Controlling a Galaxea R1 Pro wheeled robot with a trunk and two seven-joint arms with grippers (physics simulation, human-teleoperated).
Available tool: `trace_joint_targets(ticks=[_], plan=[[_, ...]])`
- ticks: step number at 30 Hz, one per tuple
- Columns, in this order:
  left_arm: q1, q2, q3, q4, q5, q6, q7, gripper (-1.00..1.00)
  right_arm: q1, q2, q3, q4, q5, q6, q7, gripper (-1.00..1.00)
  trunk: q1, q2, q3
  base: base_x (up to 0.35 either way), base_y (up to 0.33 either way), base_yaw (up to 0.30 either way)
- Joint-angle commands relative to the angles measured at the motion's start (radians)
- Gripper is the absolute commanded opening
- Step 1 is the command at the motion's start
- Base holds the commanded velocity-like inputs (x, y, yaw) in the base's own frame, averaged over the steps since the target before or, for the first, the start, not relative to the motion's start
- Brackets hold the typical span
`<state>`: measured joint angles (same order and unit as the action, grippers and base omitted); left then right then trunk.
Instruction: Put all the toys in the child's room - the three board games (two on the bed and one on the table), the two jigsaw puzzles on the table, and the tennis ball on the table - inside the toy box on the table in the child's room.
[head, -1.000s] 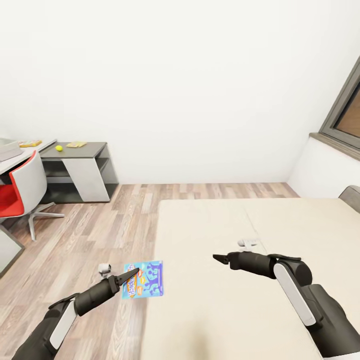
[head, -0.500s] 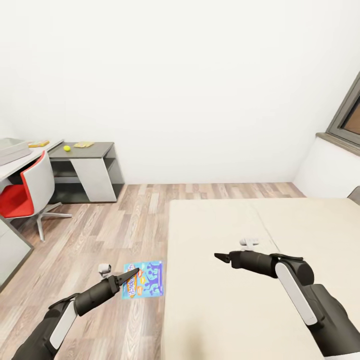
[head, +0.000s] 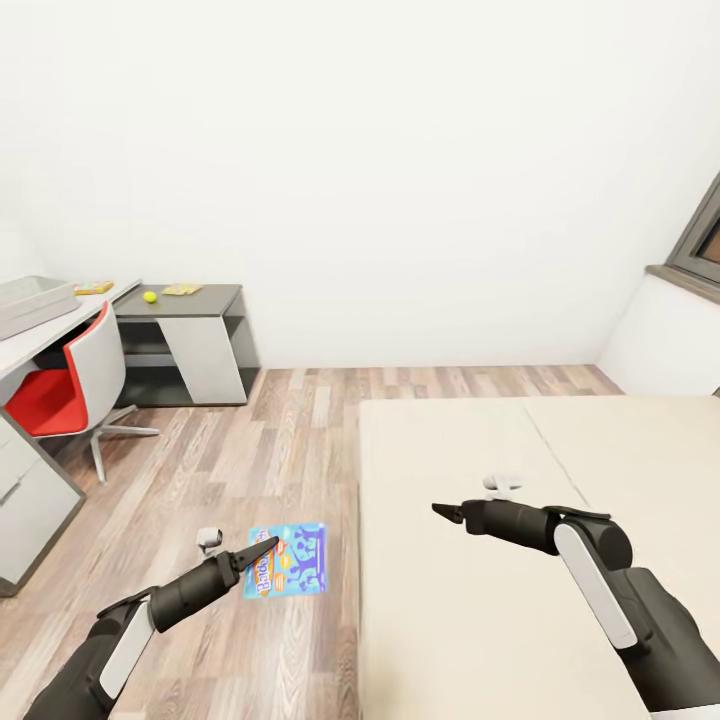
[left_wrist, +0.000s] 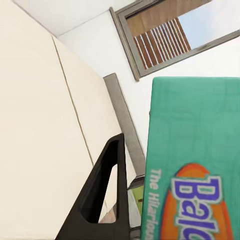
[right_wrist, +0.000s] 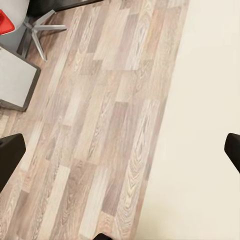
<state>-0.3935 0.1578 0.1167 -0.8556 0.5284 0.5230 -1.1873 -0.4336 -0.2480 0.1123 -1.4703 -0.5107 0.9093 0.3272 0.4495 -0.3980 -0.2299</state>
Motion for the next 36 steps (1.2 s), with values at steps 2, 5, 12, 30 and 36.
trace_joint_targets(ticks=[2,5,12,30,36], plan=[[-0.001,0.0,0.0,0.0,0.005,0.01,-0.002,-1.0,-0.001,0.0,0.0,-0.001,0.006,0.003,0.006,1.0,0.001,-0.002,-0.002,0.0,0.268,0.0],[-0.001,0.0,0.0,0.0,0.004,0.01,-0.002,-1.0,-0.001,0.0,-0.002,-0.001,0.006,0.003,0.006,1.0,0.001,-0.002,-0.002,0.0,0.268,0.0],[-0.001,0.0,0.0,0.001,0.003,0.01,0.001,-1.0,-0.001,0.0,-0.003,0.0,0.006,0.003,0.006,1.0,0.001,-0.002,-0.002,0.0,0.268,0.0],[-0.001,0.0,-0.002,0.001,0.001,0.011,0.006,-1.0,0.001,0.0,-0.048,0.001,0.006,0.003,0.006,1.0,0.001,-0.002,-0.002,0.0,0.268,0.0],[-0.001,0.0,-0.002,0.001,0.001,0.011,0.007,-1.0,0.001,-0.001,-0.052,0.003,0.006,0.002,0.006,1.0,0.001,-0.002,-0.002,0.0,0.268,0.0]])
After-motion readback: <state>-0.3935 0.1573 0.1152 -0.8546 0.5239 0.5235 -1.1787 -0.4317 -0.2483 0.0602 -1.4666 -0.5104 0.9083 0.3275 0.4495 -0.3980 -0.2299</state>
